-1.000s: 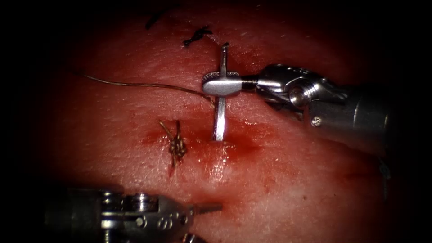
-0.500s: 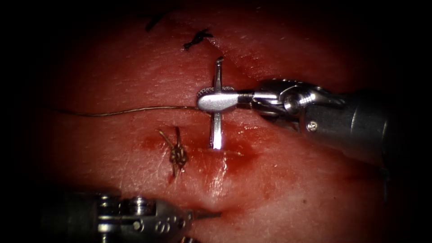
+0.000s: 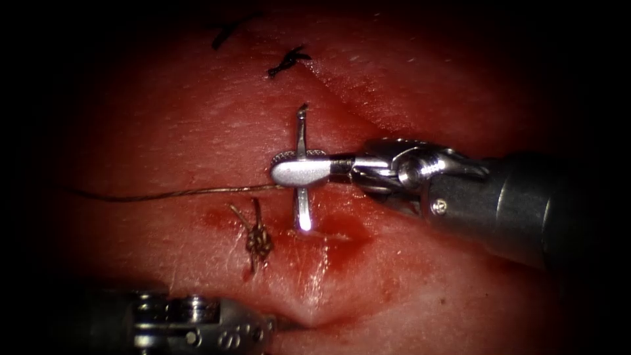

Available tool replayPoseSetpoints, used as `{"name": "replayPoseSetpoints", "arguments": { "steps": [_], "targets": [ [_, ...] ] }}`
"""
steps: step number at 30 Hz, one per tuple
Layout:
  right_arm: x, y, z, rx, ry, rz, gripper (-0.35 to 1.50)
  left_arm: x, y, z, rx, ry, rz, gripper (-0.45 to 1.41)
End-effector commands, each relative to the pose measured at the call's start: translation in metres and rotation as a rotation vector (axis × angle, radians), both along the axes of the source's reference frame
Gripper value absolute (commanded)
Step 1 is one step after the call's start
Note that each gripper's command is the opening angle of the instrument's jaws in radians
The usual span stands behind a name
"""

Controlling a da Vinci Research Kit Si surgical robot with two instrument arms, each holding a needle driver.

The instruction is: Wound Closure

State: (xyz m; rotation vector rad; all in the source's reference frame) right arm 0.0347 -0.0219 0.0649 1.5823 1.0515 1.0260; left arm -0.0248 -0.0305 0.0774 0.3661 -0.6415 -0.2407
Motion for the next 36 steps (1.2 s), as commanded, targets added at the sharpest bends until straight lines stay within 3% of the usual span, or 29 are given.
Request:
{"name": "replayPoseSetpoints", "arguments": {
  "steps": [1,14,21,23,24,25,26,27,29,33,36],
  "targets": [
    [0.0002,-0.0004,-0.0003,0.004,0.004,-0.009,-0.35,-0.0006,0.0,0.0004,-0.002,0.0,-0.001,0.38],
    [-0.0007,-0.0022,-0.0005,0.043,-0.016,-0.037,-0.35,-0.0005,0.0003,0.0003,-0.005,0.001,-0.005,0.38],
    [-0.001,-0.0048,-0.0007,0.053,0.028,-0.119,-0.35,-0.0003,0.0009,-0.0001,-0.004,-0.016,-0.025,0.41],
    [-0.001,-0.0045,-0.0007,0.052,0.024,-0.095,-0.35,-0.0001,0.001,-0.0003,-0.016,-0.023,-0.023,0.43],
    [-0.0011,-0.0042,-0.0007,0.012,0.033,-0.065,-0.25,0.0,0.001,-0.0005,-0.022,-0.026,-0.02,0.43],
    [-0.0013,-0.0036,-0.0008,-0.029,0.041,-0.027,0.2,0.0002,0.0011,-0.0007,-0.026,-0.029,-0.018,0.44],
    [-0.0018,-0.0022,-0.001,-0.118,0.065,0.035,0.78,0.0006,0.0011,-0.0015,-0.045,-0.042,-0.009,0.46],
    [-0.0022,-0.001,-0.0011,-0.179,0.067,0.085,1.06,0.0008,0.0012,-0.0019,-0.053,-0.051,-0.006,0.46],
    [-0.0028,0.0012,-0.0015,-0.3,0.06,0.174,1.23,0.0012,0.0014,-0.0029,-0.068,-0.078,-0.013,0.46],
    [-0.0035,0.0057,-0.0028,-0.417,0.053,0.274,1.28,0.0009,0.002,-0.0039,-0.087,-0.085,-0.017,0.46],
    [-0.0032,0.0061,-0.0034,-0.462,0.056,0.292,1.3,0.0008,0.0018,-0.0037,-0.09,-0.082,-0.019,0.46]
  ]
}}
